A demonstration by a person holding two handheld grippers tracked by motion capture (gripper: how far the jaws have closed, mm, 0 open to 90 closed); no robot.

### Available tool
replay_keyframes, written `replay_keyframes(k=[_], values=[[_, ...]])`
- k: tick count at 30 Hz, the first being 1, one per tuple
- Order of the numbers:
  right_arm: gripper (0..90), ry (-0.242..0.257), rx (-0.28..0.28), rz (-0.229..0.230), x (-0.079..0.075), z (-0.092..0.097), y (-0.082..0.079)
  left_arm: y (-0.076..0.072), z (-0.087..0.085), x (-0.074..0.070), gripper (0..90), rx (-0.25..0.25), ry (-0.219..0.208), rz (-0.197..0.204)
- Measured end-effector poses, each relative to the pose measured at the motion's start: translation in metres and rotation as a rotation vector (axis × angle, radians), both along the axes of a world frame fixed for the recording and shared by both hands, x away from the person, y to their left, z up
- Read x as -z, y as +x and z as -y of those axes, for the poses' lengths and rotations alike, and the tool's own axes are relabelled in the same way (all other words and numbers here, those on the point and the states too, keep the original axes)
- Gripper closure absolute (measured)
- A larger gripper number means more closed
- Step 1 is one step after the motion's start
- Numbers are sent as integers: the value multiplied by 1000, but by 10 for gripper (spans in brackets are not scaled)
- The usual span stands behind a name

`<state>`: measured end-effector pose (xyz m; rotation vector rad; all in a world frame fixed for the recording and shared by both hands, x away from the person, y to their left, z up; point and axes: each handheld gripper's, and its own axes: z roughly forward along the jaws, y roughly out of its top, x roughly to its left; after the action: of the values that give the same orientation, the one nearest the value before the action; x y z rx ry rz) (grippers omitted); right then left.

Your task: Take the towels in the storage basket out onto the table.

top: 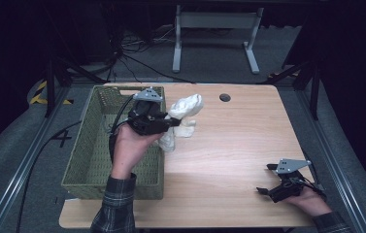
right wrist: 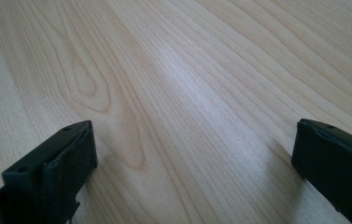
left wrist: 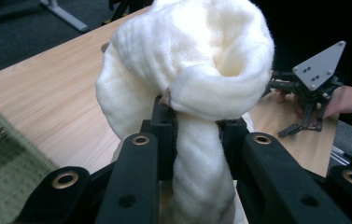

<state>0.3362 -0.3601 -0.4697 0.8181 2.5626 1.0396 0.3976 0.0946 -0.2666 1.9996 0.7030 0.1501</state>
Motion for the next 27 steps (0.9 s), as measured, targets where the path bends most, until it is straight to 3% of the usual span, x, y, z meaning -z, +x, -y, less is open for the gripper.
replay_keyframes(k=[2, 8, 12, 21, 24, 27], values=[[1, 0, 0, 0, 0, 0, 0, -1, 7, -2, 748, 22, -23, 3], [1, 0, 0, 0, 0, 0, 0, -3, 25, -1, 748, 57, -26, 10], [1, 0, 0, 0, 0, 0, 0, -4, 43, 6, 748, 93, -28, 3], [1, 0, 0, 0, 0, 0, 0, -4, 72, 22, 748, 123, -29, -2], [1, 0, 0, 0, 0, 0, 0, -5, 84, 31, 748, 142, -57, -16], [1, 0, 0, 0, 0, 0, 0, -6, 95, 38, 747, 150, -37, -16]])
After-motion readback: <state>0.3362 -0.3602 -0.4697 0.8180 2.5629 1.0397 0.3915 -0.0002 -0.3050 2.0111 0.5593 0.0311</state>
